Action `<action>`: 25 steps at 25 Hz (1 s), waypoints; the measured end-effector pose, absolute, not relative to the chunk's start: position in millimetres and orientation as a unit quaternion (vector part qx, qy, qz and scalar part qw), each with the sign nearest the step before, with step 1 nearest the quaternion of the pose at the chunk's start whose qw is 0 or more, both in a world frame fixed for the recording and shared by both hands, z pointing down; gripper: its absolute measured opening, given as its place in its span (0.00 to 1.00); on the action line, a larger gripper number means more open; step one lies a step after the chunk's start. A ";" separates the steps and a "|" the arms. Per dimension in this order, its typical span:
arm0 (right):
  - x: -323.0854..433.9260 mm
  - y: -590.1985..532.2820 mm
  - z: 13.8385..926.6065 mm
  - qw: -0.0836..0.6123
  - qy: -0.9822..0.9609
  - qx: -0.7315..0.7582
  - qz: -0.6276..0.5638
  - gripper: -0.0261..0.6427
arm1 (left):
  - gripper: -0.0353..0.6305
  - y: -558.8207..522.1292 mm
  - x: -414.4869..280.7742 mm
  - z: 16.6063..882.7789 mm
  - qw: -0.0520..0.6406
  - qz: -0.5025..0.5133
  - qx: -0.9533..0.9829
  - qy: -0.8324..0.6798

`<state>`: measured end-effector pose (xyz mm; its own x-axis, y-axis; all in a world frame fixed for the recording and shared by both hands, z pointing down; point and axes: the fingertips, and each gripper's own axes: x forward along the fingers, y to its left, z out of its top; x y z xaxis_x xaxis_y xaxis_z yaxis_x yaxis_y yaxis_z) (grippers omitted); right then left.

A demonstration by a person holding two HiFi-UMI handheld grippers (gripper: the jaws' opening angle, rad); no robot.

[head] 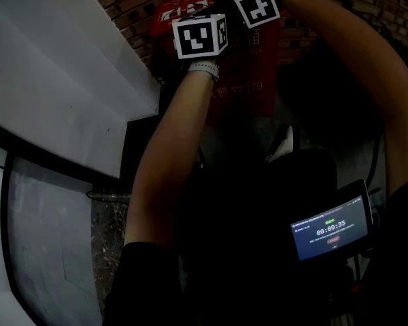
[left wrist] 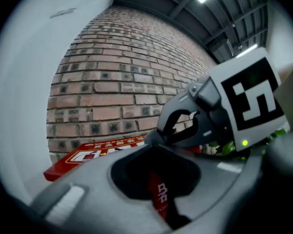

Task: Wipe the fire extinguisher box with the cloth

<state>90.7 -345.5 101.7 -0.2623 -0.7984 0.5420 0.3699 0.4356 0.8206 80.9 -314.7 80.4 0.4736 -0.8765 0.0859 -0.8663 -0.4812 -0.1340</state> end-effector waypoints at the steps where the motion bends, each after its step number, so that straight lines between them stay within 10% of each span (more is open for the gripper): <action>1: 88.9 -339.3 101.3 0.582 -0.615 0.168 -0.505 0.08 | 0.06 -311.7 80.5 78.1 0.037 -0.070 -0.857 0.509; 25: 142.2 -392.9 50.4 0.556 -0.591 0.279 -0.513 0.09 | 0.06 -319.2 84.6 44.4 0.049 -0.067 -0.847 0.525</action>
<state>142.2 -392.9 50.4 -0.2250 -0.9007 0.3716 0.2409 0.3181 0.9169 84.6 -319.2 44.4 0.4390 -0.8963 0.0626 -0.8833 -0.4433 -0.1527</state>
